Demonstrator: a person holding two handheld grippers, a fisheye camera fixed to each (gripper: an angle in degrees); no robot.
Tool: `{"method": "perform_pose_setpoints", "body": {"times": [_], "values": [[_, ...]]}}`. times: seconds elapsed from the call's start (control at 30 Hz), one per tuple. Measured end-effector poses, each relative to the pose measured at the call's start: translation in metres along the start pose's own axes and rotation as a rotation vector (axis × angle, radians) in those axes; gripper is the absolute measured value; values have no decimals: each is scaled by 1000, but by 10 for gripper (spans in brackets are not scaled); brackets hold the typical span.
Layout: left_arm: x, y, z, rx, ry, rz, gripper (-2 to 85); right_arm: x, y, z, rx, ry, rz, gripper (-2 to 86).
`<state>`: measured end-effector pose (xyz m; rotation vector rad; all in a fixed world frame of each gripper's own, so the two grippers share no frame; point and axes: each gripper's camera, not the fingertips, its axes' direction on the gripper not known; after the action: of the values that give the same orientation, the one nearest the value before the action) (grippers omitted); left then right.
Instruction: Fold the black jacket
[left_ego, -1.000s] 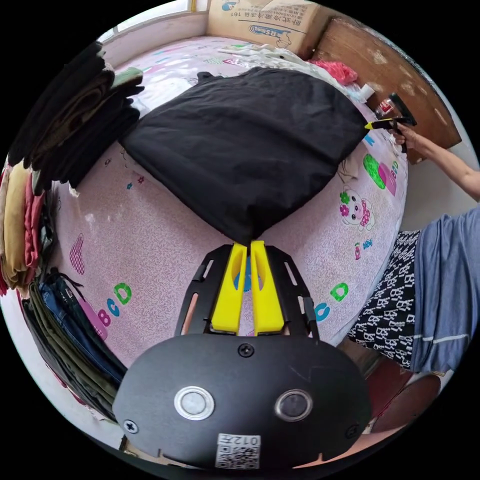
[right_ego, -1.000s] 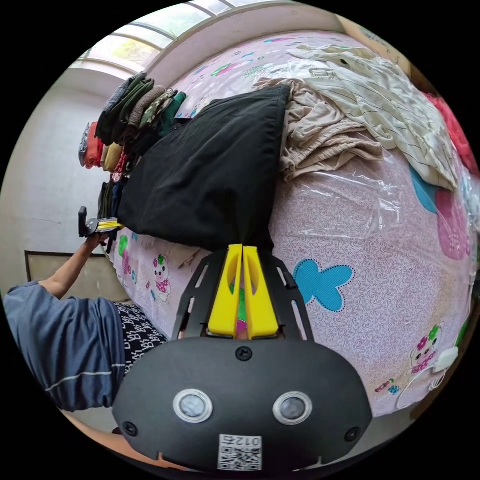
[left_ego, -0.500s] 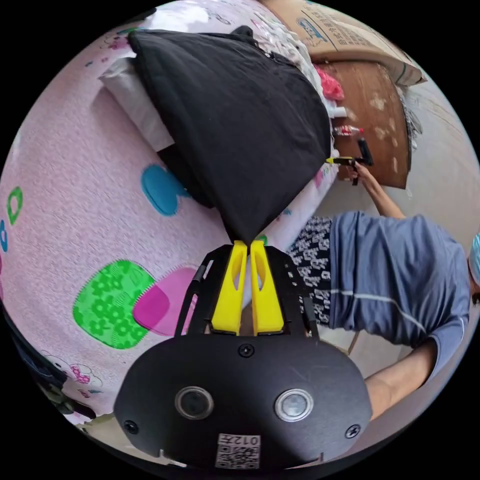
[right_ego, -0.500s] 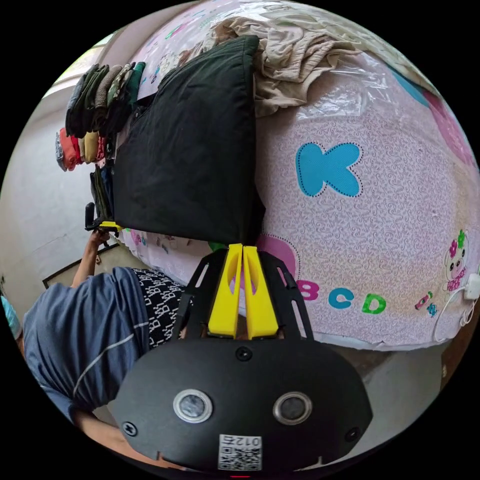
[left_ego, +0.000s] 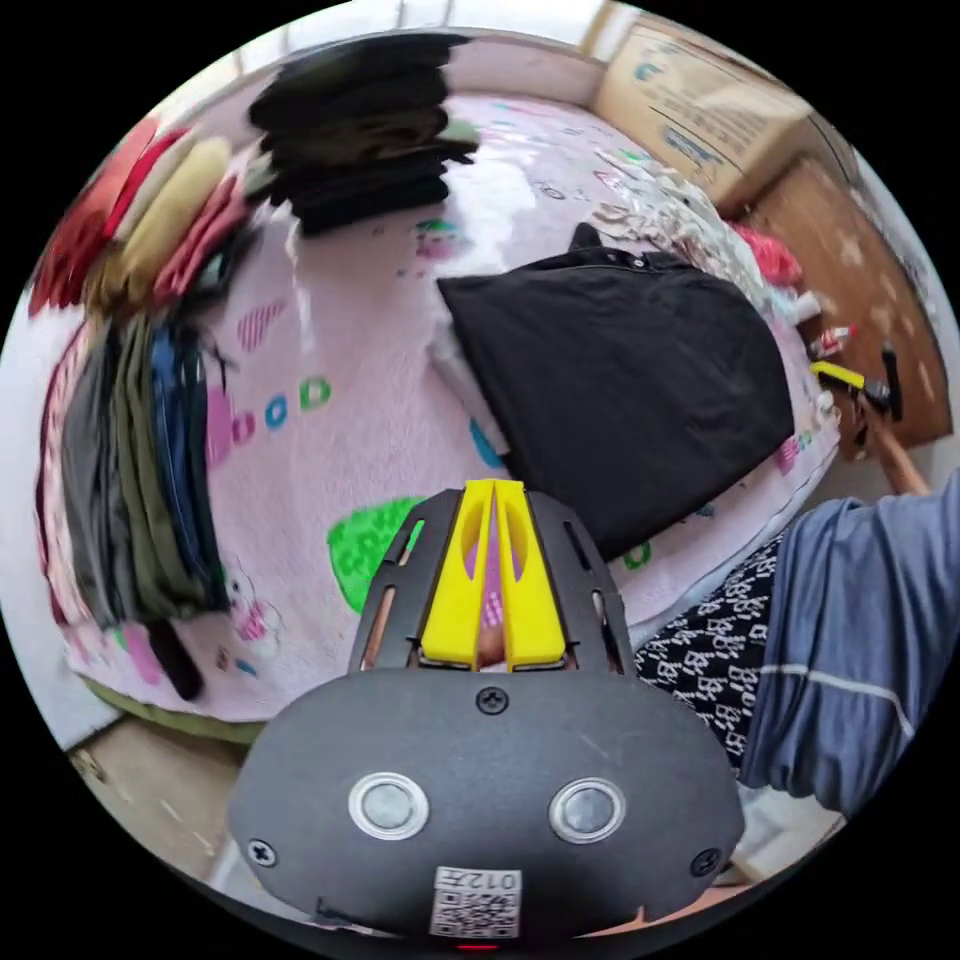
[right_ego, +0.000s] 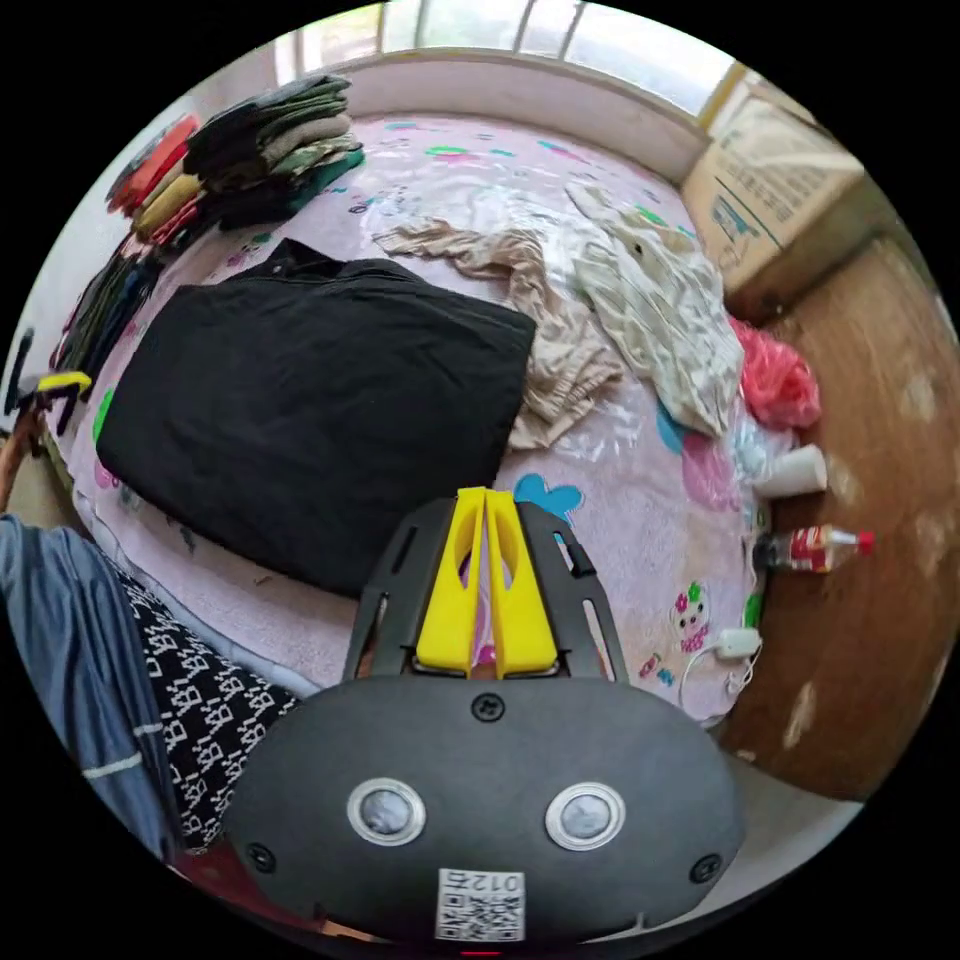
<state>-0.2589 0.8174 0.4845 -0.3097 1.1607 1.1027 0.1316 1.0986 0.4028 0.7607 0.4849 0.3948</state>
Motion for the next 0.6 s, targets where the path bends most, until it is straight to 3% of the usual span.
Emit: {"method": "perform_pose_setpoints", "body": {"times": [0.07, 0.23, 0.33, 0.6], "values": [[59, -45, 18, 13, -83, 163, 4, -47, -37, 25, -15, -14, -101, -1], [142, -114, 87, -52, -238, 332, 2, -92, -83, 82, -74, -29, -134, -2], [155, -135, 141, -182, -231, 356, 2, -102, -95, 115, -158, -33, -129, -1], [172, -155, 196, -268, -220, 344, 3, -108, -98, 150, -204, -79, -93, 3]]}}
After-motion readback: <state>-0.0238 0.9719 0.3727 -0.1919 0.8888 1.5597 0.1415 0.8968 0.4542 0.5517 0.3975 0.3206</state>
